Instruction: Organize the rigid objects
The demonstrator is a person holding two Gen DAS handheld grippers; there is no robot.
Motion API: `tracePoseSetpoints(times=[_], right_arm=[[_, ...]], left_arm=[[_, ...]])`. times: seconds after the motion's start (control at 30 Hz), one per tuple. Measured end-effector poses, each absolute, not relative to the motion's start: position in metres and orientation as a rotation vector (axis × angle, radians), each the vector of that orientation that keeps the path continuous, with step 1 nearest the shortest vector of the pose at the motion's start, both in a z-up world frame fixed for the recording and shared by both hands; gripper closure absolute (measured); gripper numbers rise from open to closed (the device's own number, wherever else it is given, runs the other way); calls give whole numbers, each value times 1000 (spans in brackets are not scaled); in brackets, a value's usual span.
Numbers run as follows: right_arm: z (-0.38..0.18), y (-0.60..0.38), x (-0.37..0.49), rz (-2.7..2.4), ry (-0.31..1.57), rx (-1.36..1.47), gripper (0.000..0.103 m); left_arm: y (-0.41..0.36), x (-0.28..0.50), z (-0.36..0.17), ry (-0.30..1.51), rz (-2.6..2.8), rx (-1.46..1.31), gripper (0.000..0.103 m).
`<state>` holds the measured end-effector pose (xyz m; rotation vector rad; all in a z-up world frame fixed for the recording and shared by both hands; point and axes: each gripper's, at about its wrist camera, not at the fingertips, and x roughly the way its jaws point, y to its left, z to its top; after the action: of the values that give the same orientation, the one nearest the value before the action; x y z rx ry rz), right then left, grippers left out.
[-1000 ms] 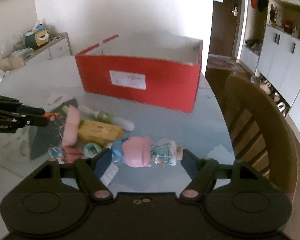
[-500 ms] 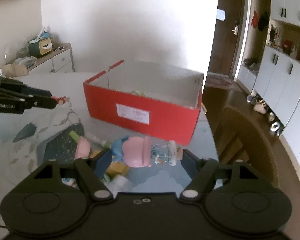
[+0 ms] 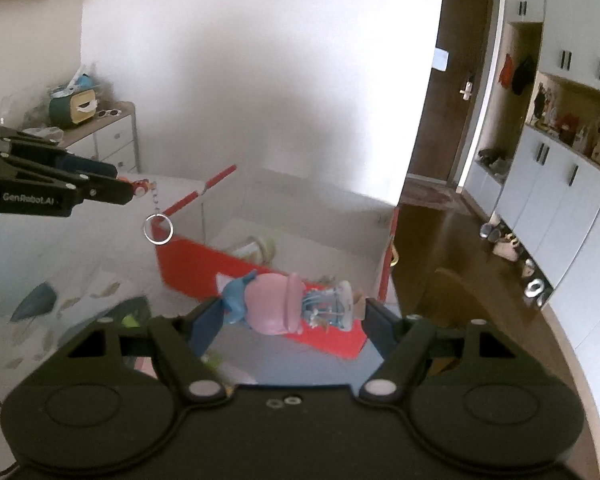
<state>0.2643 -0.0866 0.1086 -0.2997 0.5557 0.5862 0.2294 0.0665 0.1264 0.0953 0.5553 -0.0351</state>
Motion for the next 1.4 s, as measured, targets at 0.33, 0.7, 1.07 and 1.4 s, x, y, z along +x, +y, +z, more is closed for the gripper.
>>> tracePoseSetpoints(times=[0.33, 0.7, 1.07, 1.4], right_arm=[[113, -64, 314, 537, 553, -285, 28], [91, -51, 344, 558, 600, -275, 28], [79, -72, 303, 597, 635, -272, 28], [79, -84, 272, 615, 641, -237, 28]], left_arm=[[63, 286, 133, 563, 22, 147, 83], [67, 322, 99, 639, -6, 124, 83], [90, 252, 46, 746, -66, 97, 75], [102, 205, 13, 772, -82, 83, 34]])
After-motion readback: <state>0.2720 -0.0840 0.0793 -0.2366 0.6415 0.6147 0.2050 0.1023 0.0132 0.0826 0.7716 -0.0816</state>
